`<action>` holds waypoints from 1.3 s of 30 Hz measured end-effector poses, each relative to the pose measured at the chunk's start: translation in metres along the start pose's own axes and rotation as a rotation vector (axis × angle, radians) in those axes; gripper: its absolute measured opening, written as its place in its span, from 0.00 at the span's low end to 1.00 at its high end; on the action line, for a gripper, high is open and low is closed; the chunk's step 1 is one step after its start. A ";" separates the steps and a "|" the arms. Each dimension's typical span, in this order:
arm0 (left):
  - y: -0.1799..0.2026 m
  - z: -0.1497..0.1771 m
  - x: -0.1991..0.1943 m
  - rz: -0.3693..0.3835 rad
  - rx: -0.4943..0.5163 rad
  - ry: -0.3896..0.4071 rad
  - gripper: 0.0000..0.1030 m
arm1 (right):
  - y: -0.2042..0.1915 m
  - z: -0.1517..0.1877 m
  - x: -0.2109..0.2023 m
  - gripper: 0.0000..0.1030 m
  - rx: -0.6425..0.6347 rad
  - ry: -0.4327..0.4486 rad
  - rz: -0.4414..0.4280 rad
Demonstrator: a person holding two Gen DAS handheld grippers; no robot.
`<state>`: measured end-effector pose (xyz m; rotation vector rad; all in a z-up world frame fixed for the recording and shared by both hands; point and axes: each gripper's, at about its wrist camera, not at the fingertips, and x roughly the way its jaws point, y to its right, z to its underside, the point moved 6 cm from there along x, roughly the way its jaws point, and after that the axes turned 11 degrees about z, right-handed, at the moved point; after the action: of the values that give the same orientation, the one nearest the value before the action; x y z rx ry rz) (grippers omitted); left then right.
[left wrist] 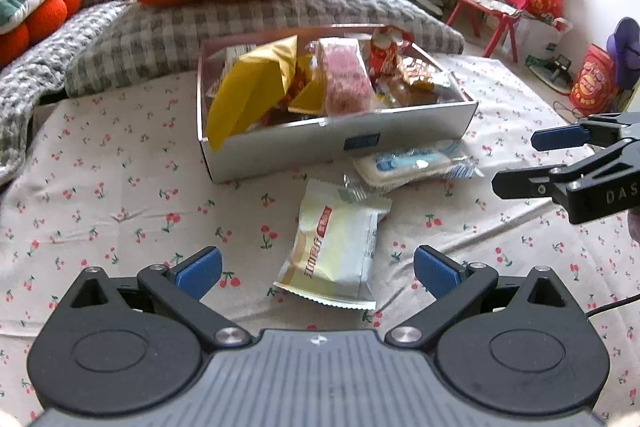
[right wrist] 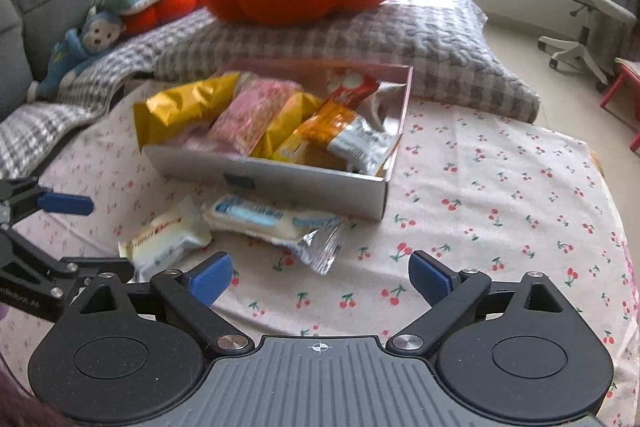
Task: Organize snacks
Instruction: 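Move both open tools back toward the last snacks on the sheet, then grasp the cream wafer pack with the left tool while the right grasps the blue-white bar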
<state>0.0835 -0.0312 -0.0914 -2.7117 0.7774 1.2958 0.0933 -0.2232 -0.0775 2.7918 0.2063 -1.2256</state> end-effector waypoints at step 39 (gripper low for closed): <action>-0.061 0.022 -0.014 -0.108 -0.059 0.025 0.50 | -0.069 0.004 0.025 0.92 -0.149 -0.027 -0.225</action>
<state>0.0881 0.0326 -0.1062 -2.7774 0.5947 1.2848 0.0962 -0.1534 -0.1004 2.6788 0.5985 -1.2332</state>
